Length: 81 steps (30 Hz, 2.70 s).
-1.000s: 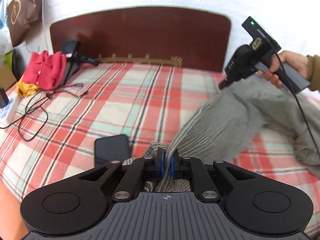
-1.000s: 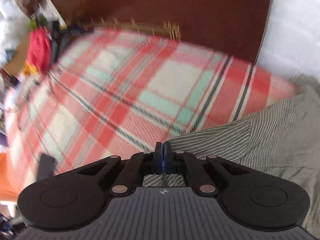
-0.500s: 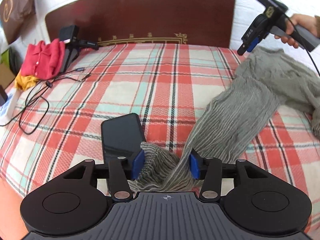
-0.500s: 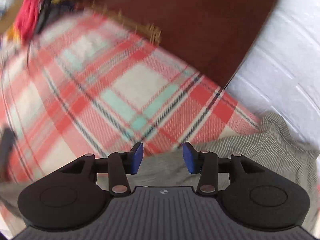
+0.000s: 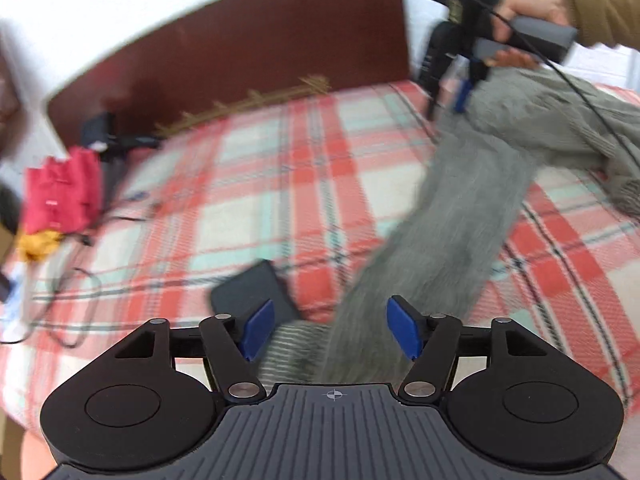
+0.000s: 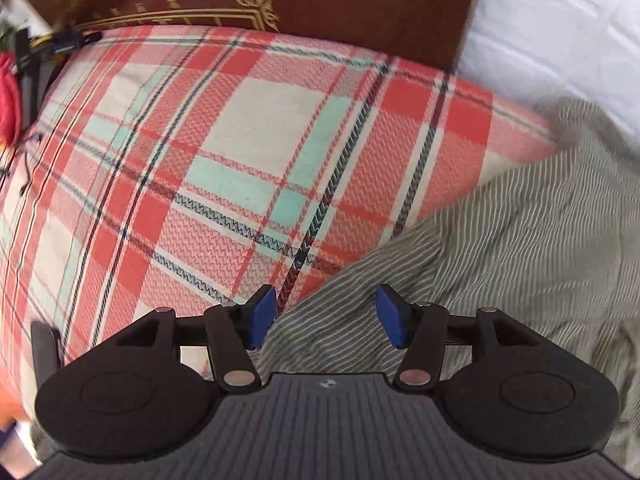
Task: Fold clothes
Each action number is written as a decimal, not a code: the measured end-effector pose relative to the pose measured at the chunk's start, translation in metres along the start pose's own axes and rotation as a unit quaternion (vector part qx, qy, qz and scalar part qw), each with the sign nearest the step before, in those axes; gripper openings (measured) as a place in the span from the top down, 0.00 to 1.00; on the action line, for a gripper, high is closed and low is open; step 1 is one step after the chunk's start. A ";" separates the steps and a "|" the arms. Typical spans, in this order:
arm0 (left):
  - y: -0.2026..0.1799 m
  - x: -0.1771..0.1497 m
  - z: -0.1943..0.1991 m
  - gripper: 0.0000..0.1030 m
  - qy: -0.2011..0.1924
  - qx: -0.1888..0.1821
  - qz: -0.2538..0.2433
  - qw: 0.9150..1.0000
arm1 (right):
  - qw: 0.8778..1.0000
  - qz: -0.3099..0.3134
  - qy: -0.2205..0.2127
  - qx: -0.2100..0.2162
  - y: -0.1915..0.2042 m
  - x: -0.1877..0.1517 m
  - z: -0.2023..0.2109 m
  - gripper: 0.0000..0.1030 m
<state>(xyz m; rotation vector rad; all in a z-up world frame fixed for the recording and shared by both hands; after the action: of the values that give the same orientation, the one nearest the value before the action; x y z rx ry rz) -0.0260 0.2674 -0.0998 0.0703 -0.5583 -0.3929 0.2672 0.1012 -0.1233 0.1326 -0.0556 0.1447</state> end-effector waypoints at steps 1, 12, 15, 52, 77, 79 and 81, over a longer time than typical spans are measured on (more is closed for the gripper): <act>-0.004 0.000 -0.006 0.26 0.008 0.001 -0.013 1.000 | 1.000 -0.008 0.004 -0.003 0.000 0.001 -0.003 0.42; -0.015 -0.007 -0.041 1.00 0.048 -0.037 0.033 0.998 | 1.000 0.001 0.000 -0.031 -0.002 0.003 -0.010 0.97; 0.002 -0.001 -0.022 1.00 0.006 -0.008 0.057 0.998 | 1.000 0.003 -0.027 0.010 0.003 0.014 0.011 0.97; -0.172 0.053 -0.012 0.30 -0.053 -0.123 -0.076 0.988 | 0.976 0.039 -0.186 0.110 -0.146 -0.246 0.111 0.39; -0.260 0.089 0.011 1.00 -0.121 -0.069 -0.211 0.967 | 0.961 0.190 -0.176 -0.099 -0.157 -0.408 0.067 0.92; -0.228 0.092 0.038 1.00 -0.148 -0.046 -0.165 0.974 | 0.962 0.184 -0.192 -0.055 -0.150 -0.402 0.084 0.92; -0.199 0.090 0.063 1.00 -0.169 -0.021 -0.124 0.978 | 0.961 0.181 -0.209 -0.004 -0.141 -0.396 0.102 0.92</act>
<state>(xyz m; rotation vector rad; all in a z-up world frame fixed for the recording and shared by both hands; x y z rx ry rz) -0.0579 0.0523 -0.0347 0.0327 -0.8815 -0.6668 -0.1076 -0.1064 -0.0656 0.1431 -0.5046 0.4816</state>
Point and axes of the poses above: each gripper's, at about its wrist camera, not at the fingertips, and z roughly against the way its jaws point, y to its left, x to its top, the point moved 7 cm from there along -z, roughly the way its jaws point, and after that the axes turned 9 degrees about y, right-handed, at the moved point
